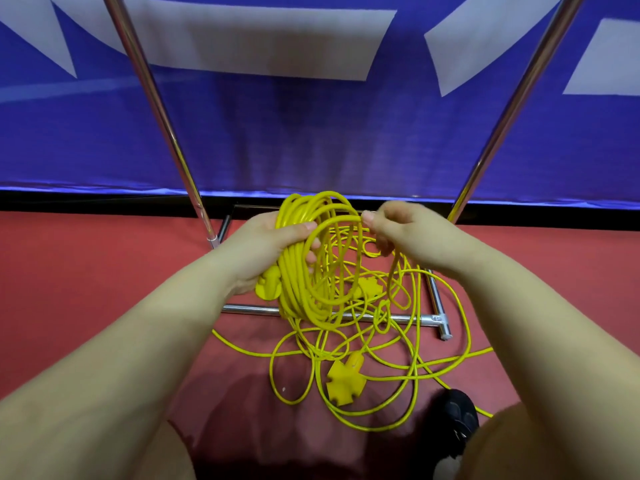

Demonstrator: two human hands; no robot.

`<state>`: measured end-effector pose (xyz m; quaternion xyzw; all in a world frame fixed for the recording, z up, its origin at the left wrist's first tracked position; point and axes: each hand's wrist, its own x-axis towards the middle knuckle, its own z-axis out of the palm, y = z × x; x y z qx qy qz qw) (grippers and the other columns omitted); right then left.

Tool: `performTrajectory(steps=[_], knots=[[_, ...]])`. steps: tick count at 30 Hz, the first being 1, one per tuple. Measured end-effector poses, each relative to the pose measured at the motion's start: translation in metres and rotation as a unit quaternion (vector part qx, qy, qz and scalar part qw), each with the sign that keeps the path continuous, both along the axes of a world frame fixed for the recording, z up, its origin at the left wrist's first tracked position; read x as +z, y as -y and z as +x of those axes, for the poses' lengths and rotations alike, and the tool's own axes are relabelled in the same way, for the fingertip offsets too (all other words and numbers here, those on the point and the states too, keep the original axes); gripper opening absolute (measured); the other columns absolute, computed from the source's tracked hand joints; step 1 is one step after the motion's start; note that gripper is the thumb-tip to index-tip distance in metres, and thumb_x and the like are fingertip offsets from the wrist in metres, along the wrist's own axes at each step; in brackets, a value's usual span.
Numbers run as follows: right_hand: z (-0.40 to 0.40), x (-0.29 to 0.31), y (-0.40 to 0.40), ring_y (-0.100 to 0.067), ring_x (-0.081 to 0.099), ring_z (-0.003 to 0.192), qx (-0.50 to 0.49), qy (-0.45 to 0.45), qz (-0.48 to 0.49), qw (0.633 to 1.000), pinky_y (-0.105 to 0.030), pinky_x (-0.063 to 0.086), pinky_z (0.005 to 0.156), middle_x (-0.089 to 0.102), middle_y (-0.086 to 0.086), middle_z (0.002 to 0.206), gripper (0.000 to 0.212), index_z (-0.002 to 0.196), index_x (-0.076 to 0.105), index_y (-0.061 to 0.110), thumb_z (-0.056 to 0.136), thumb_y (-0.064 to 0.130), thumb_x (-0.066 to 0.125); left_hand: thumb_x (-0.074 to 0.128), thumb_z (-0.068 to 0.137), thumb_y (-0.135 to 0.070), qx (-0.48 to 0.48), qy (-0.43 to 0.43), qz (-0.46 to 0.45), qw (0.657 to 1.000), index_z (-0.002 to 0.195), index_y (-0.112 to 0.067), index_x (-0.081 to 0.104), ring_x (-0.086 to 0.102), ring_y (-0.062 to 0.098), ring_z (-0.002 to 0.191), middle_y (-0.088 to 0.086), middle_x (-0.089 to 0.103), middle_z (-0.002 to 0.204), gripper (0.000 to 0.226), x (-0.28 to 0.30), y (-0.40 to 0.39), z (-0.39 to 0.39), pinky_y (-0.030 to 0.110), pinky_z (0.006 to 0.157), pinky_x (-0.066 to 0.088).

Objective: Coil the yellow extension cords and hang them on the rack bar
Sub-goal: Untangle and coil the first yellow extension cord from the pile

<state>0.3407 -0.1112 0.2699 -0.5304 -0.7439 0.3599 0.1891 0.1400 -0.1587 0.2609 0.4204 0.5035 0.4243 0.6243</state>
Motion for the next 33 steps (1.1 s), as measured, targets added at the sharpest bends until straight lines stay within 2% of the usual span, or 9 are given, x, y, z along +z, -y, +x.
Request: performTrajectory(steps=[4, 8, 12, 16, 20, 24, 29, 31, 33], knots=[[0.003, 0.005, -0.001, -0.014, 0.038, 0.057, -0.015, -0.137, 0.029, 0.99, -0.025, 0.032, 0.053, 0.048, 0.007, 0.058, 0.013, 0.078, 0.056, 0.019, 0.086, 0.025, 0.065, 0.049, 0.093, -0.011, -0.034, -0.008, -0.006, 0.999, 0.086, -0.008, 0.059, 0.067, 0.013, 0.057, 0.003, 0.07, 0.066, 0.013, -0.003, 0.002, 0.002, 0.03, 0.056, 0.057], [-0.004, -0.001, 0.002, -0.015, 0.047, 0.066, 0.068, -0.099, 0.022, 0.993, -0.029, 0.039, 0.066, 0.055, 0.001, 0.068, 0.011, 0.076, 0.06, 0.022, 0.082, 0.023, 0.069, 0.046, 0.094, -0.014, -0.047, 0.033, -0.027, 0.998, 0.092, -0.01, 0.061, 0.07, 0.016, 0.066, 0.006, 0.073, 0.074, 0.015, -0.004, 0.004, 0.009, 0.029, 0.064, 0.057], [-0.013, -0.007, 0.005, -0.013, 0.047, 0.066, 0.107, -0.062, 0.02, 0.992, -0.028, 0.039, 0.065, 0.055, -0.004, 0.071, 0.014, 0.072, 0.059, 0.025, 0.08, 0.023, 0.071, 0.048, 0.094, -0.014, -0.046, 0.032, -0.03, 0.998, 0.092, -0.008, 0.061, 0.07, 0.016, 0.067, 0.007, 0.073, 0.076, 0.015, -0.007, 0.005, 0.011, 0.029, 0.065, 0.057], [-0.016, -0.007, 0.008, -0.003, 0.046, 0.059, 0.105, -0.015, 0.036, 0.994, -0.026, 0.04, 0.061, 0.054, 0.008, 0.067, 0.018, 0.07, 0.057, 0.028, 0.078, 0.026, 0.074, 0.05, 0.093, -0.011, -0.04, 0.013, -0.026, 0.999, 0.091, -0.008, 0.06, 0.07, 0.016, 0.065, 0.008, 0.07, 0.076, 0.012, -0.011, 0.005, 0.012, 0.028, 0.063, 0.057], [-0.021, -0.006, 0.011, -0.011, 0.051, 0.064, 0.048, -0.033, 0.07, 0.996, -0.03, 0.045, 0.063, 0.058, 0.004, 0.07, 0.02, 0.075, 0.056, 0.026, 0.075, 0.034, 0.075, 0.049, 0.094, -0.011, -0.046, -0.033, 0.016, 0.998, 0.084, -0.008, 0.061, 0.062, 0.009, 0.054, 0.001, 0.067, 0.063, 0.016, -0.01, 0.005, 0.014, 0.021, 0.053, 0.054], [-0.015, -0.01, 0.009, -0.013, 0.051, 0.066, 0.08, 0.079, 0.008, 0.994, -0.029, 0.041, 0.064, 0.057, 0.002, 0.072, 0.022, 0.08, 0.056, 0.018, 0.084, 0.038, 0.065, 0.052, 0.093, -0.015, 0.02, -0.024, 0.029, 0.999, 0.076, -0.006, 0.06, 0.057, 0.013, 0.052, 0.003, 0.062, 0.061, 0.021, -0.008, -0.001, 0.008, 0.025, 0.054, 0.054], [0.001, -0.025, 0.005, -0.023, 0.058, 0.08, 0.11, 0.266, -0.071, 0.955, -0.033, 0.048, 0.077, 0.064, -0.006, 0.085, 0.02, 0.076, 0.053, 0.019, 0.091, 0.031, 0.056, 0.051, 0.094, -0.017, 0.131, 0.052, 0.017, 0.99, 0.074, -0.005, 0.059, 0.056, 0.012, 0.047, 0.002, 0.059, 0.054, 0.025, -0.004, -0.01, -0.007, 0.025, 0.054, 0.054], [0.002, -0.024, 0.003, -0.025, 0.066, 0.081, 0.091, 0.219, -0.064, 0.969, -0.036, 0.051, 0.078, 0.07, -0.007, 0.085, 0.017, 0.08, 0.056, 0.013, 0.091, 0.027, 0.058, 0.05, 0.095, -0.018, 0.163, 0.072, 0.02, 0.984, 0.075, -0.006, 0.058, 0.057, 0.01, 0.046, 0.0, 0.059, 0.052, 0.024, -0.002, -0.012, -0.012, 0.024, 0.055, 0.054], [0.0, -0.017, 0.002, -0.02, 0.068, 0.065, 0.039, 0.078, -0.078, 0.993, -0.033, 0.055, 0.065, 0.071, -0.009, 0.078, 0.015, 0.082, 0.051, 0.011, 0.09, 0.02, 0.06, 0.05, 0.095, -0.017, 0.168, 0.062, 0.032, 0.983, 0.077, -0.006, 0.058, 0.058, 0.009, 0.048, -0.002, 0.061, 0.054, 0.022, -0.003, -0.013, -0.015, 0.024, 0.056, 0.055]])
